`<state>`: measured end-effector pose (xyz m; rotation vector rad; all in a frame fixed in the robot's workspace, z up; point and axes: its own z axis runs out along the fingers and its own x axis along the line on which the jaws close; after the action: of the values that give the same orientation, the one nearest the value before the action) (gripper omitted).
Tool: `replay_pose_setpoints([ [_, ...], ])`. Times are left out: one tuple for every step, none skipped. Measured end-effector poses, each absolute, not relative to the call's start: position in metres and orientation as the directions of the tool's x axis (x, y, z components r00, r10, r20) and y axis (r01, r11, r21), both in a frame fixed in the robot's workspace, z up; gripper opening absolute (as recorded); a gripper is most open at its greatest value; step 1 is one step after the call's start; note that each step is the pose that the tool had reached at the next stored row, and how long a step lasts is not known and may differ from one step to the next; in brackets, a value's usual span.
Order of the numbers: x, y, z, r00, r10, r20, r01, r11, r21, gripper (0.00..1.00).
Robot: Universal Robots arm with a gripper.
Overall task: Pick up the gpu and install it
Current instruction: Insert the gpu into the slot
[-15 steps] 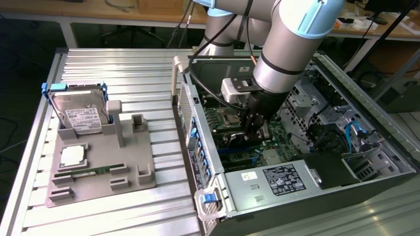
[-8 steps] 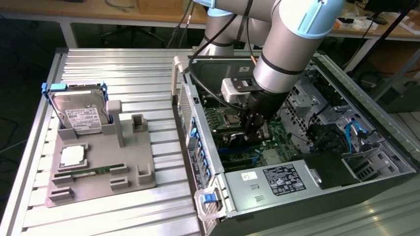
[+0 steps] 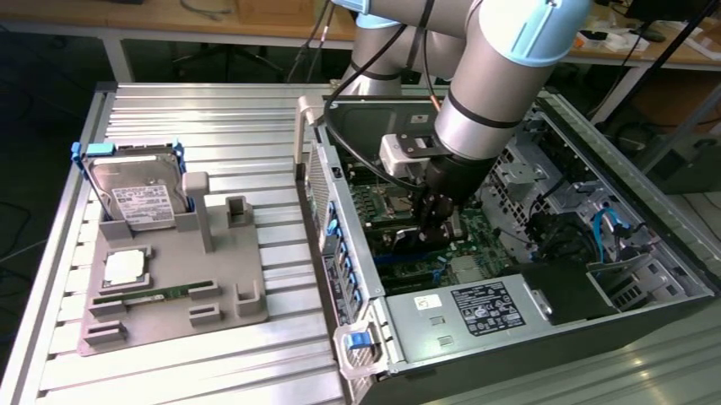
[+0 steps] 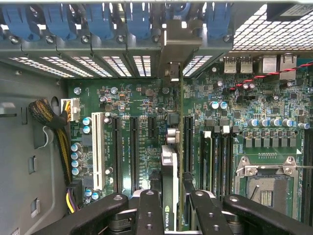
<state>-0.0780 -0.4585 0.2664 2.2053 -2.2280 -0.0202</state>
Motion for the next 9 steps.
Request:
replay_pose_setpoints([
  [-0.078, -0.4585, 0.2664, -0.01, -1.0, -0.004, -1.0, 0.01, 0.014, 0.27],
  [-0.078, -0.4585, 0.2664, -0.01, -1.0, -0.004, -1.0, 0.01, 0.014, 0.27],
  [-0.078, -0.4585, 0.2664, -0.01, -1.0, -0.004, -1.0, 0.01, 0.014, 0.27],
  [-0.078, -0.4585, 0.2664, -0.01, -1.0, -0.004, -1.0, 0.01, 0.014, 0.27],
  [-0.078, -0.4585, 0.2664, -0.01, -1.0, -0.004, -1.0, 0.01, 0.014, 0.27],
  [-0.0779, -0.4585, 0.2663, -0.01, -1.0, -0.004, -1.0, 0.01, 0.014, 0.27],
  [-0.0772, -0.4586, 0.2662, -0.01, -1.0, -0.005, -1.0, 0.01, 0.014, 0.27],
  [-0.077, -0.4587, 0.2662, -0.01, -1.0, -0.005, -1.0, 0.01, 0.014, 0.27],
  [-0.0768, -0.4586, 0.266, -0.01, -1.0, -0.005, -1.0, 0.01, 0.017, 0.27],
])
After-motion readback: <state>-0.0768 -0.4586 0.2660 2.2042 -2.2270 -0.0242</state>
